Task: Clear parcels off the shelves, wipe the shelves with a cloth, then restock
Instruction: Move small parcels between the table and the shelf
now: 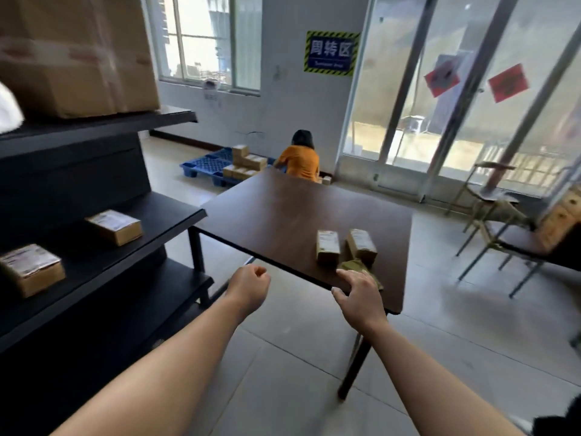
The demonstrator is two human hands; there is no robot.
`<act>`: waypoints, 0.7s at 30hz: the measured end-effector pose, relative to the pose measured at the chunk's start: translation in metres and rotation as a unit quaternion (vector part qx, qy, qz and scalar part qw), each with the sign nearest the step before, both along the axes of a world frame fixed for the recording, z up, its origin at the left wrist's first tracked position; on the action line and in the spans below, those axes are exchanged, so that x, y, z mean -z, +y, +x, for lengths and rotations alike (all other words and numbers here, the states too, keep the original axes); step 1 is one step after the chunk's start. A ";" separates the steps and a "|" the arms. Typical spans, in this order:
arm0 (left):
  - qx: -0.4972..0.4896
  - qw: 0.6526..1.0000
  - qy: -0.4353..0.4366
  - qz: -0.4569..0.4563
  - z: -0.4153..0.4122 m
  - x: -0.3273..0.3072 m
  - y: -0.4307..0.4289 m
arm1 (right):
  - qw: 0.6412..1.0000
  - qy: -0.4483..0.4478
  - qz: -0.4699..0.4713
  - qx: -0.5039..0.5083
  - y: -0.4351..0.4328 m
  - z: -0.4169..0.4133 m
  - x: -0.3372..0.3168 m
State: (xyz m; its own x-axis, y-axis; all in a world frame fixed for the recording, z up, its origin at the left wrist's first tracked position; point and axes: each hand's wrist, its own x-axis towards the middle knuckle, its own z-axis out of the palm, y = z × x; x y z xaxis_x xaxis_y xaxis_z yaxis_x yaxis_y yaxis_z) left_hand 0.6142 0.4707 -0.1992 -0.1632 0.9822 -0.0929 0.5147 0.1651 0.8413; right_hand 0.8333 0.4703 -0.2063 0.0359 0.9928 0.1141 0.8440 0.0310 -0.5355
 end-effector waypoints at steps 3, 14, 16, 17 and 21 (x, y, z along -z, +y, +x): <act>0.023 1.000 -0.001 0.008 0.036 0.003 0.017 | 0.999 0.009 0.009 0.036 0.007 0.036 -0.002; 0.071 0.997 -0.029 -0.010 0.116 0.016 0.083 | 0.988 0.081 -0.023 0.132 0.033 0.096 0.013; 0.079 0.996 -0.028 -0.014 0.123 0.020 0.104 | 0.986 0.087 -0.029 0.139 0.047 0.100 0.017; 0.081 0.996 -0.024 -0.015 0.124 0.021 0.112 | 0.986 0.091 -0.033 0.138 0.052 0.101 0.018; 0.091 0.995 -0.012 -0.026 0.127 0.031 0.161 | 0.982 0.110 -0.048 0.148 0.092 0.102 0.023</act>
